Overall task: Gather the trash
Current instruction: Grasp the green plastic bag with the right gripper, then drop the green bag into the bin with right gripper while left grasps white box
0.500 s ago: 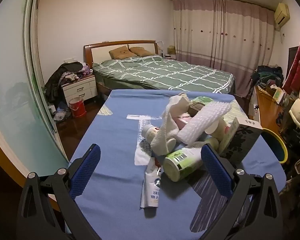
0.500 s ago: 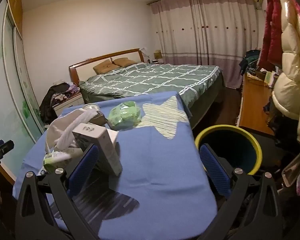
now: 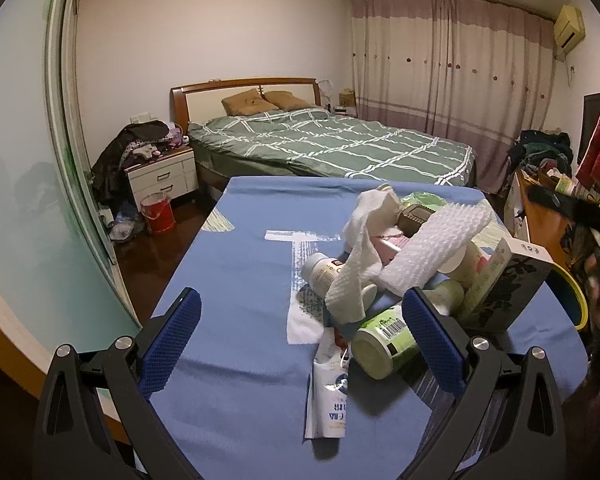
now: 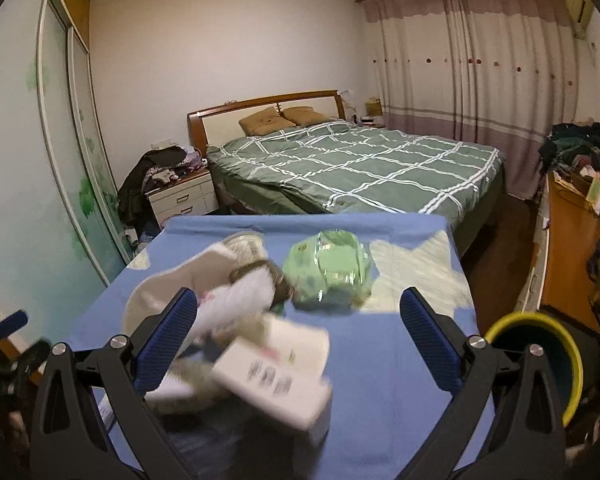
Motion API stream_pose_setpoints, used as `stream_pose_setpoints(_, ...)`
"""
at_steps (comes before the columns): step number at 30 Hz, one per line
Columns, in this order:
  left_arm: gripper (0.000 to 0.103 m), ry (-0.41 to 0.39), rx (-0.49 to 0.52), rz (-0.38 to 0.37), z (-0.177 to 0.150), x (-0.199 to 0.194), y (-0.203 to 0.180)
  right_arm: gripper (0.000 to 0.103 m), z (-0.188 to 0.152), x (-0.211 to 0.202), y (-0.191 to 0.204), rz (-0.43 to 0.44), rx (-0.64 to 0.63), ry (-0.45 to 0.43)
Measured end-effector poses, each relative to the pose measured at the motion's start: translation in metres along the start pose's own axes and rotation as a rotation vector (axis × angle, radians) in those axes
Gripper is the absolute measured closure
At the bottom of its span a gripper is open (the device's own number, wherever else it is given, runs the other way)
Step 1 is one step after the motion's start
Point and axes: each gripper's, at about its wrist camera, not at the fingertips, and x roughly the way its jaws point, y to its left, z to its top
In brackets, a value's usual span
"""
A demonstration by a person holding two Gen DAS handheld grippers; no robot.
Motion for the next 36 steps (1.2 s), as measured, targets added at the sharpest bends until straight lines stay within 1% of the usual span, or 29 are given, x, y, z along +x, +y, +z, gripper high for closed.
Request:
stream_pose_setpoints(2,0.004,-0.002,0.003,-0.004,0.001,0.003,0.001,0.007,0.020,0.018,-0.015,-0.012,0.029,0.009)
stream_pose_setpoints(4,0.004,-0.004,0.004,-0.004,0.003,0.010,0.003,0.011,0.036,0.049,-0.042,-0.014,0.095,0.072)
stream_pose_setpoints(5,0.004,-0.005,0.001,-0.006,0.003,0.012,0.003,0.020,0.042,0.067,-0.052,0.001,0.119,0.114)
stream_pose_setpoints(6,0.004,-0.004,-0.007,-0.008,0.005,0.018,0.006,0.025,0.042,0.084,-0.060,0.002,0.129,0.162)
stream_pose_setpoints(7,0.004,-0.002,-0.012,-0.007,0.006,0.019,0.006,0.027,0.045,0.103,-0.065,0.003,0.134,0.204)
stream_pose_setpoints(9,0.004,0.008,-0.020,-0.007,0.008,0.028,0.008,0.038,0.046,0.138,-0.070,0.003,0.132,0.278)
stream_pose_setpoints(11,0.004,0.021,-0.018,0.002,0.012,0.037,0.008,0.041,0.053,0.163,-0.067,0.018,0.112,0.315)
stream_pose_setpoints(12,0.004,0.026,-0.016,0.003,0.013,0.040,0.007,0.042,0.052,0.182,-0.066,0.019,0.105,0.348)
stream_pose_setpoints(13,0.004,0.030,-0.013,0.002,0.014,0.043,0.007,0.043,0.052,0.188,-0.065,0.012,0.096,0.349)
stream_pose_setpoints(15,0.004,0.035,-0.006,-0.002,0.016,0.049,0.004,0.045,0.045,0.213,-0.071,-0.011,0.097,0.390)
stream_pose_setpoints(17,0.004,0.041,0.000,-0.008,0.019,0.056,0.002,0.045,0.042,0.226,-0.077,-0.025,0.109,0.395)
stream_pose_setpoints(18,0.004,0.042,0.003,-0.013,0.020,0.059,0.000,0.047,0.038,0.234,-0.083,-0.046,0.121,0.401)
stream_pose_setpoints(19,0.004,0.042,0.004,-0.016,0.020,0.060,-0.002,0.048,0.033,0.239,-0.088,-0.059,0.124,0.421)
stream_pose_setpoints(21,0.004,0.046,0.008,-0.025,0.022,0.066,-0.005,0.058,0.028,0.247,-0.092,-0.060,0.134,0.432)
stream_pose_setpoints(22,0.004,0.047,0.009,-0.029,0.022,0.067,-0.007,0.061,0.025,0.249,-0.093,-0.068,0.129,0.440)
stream_pose_setpoints(24,0.004,0.049,0.012,-0.037,0.022,0.070,-0.011,0.071,0.021,0.255,-0.094,-0.076,0.119,0.452)
stream_pose_setpoints(25,0.004,0.050,0.014,-0.041,0.022,0.072,-0.012,0.073,0.020,0.257,-0.096,-0.073,0.124,0.458)
stream_pose_setpoints(27,0.004,0.052,0.018,-0.051,0.022,0.074,-0.015,0.084,0.018,0.257,-0.099,-0.072,0.131,0.456)
stream_pose_setpoints(29,0.004,0.053,0.022,-0.058,0.021,0.073,-0.018,0.090,0.019,0.254,-0.101,-0.078,0.131,0.439)
stream_pose_setpoints(30,0.004,0.053,0.025,-0.061,0.020,0.072,-0.019,0.092,0.020,0.250,-0.102,-0.078,0.133,0.423)
stream_pose_setpoints(36,0.004,0.036,0.035,-0.070,0.018,0.062,-0.021,0.095,0.041,0.210,-0.099,-0.101,0.128,0.317)
